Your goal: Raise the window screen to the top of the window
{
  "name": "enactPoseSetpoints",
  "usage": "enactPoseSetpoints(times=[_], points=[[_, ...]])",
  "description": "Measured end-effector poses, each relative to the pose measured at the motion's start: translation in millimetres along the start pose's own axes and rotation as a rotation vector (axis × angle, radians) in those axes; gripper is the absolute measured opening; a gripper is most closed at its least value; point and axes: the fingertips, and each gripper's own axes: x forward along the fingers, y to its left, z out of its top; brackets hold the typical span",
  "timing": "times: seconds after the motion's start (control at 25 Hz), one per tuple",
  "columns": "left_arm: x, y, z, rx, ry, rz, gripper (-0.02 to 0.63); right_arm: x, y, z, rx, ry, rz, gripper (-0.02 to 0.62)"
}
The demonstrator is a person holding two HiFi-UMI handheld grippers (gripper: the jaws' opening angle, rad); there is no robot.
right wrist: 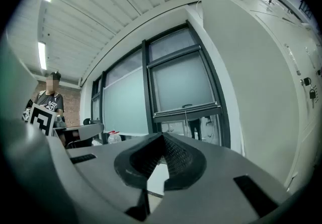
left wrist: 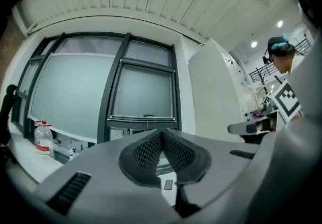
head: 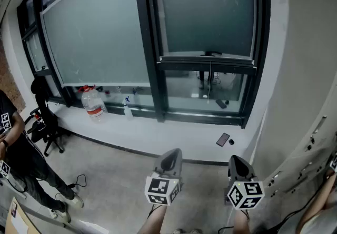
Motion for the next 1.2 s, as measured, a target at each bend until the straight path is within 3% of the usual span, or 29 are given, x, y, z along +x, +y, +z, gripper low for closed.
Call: enactPoseSetpoints(times=[0.36, 0.64, 0.72, 0.8, 0.92, 1.04, 1.2], points=[[3.1, -3.3, -12.7, -0.014, 0.02, 0.023, 0.002, -0.9, -9.4, -6.3, 0.011, 0.002, 0.017, 0.003], [7.9, -13.3, -20.9, -0.011, 0.032, 0.039, 0.002, 1.3, 3.2, -11.4, 0.016, -0.024, 0.214, 0.006], [7.2, -16.3, -25.7, -0.014, 0.043, 0.043, 0.002, 2.5, -3.1, -22.0, 0.074, 0.013, 0.227, 0.006], [7.7, -17.0, -29.5, -0.038, 0.045, 0.045, 0.002, 8.0, -12.3, -32.9, 0.195, 0.06, 0.233, 0.005], [13.7, -5.4, -33.9, -0.077, 0.041, 0.056, 0.002, 21.9, -11.7, -34.0, 0.334, 0.014, 0.302, 0.005], [35.9, 9.7, -38.5, -0.089, 0.041, 0.051, 0.002, 45.3, -9.0, -24.3, 0.264, -0.041, 0.322, 0.005], [86.7, 32.8, -47.4, -0.119, 0.027, 0.035, 0.002, 95.2, -7.1, -21.6, 0.176, -0.007, 0.378, 0.006]])
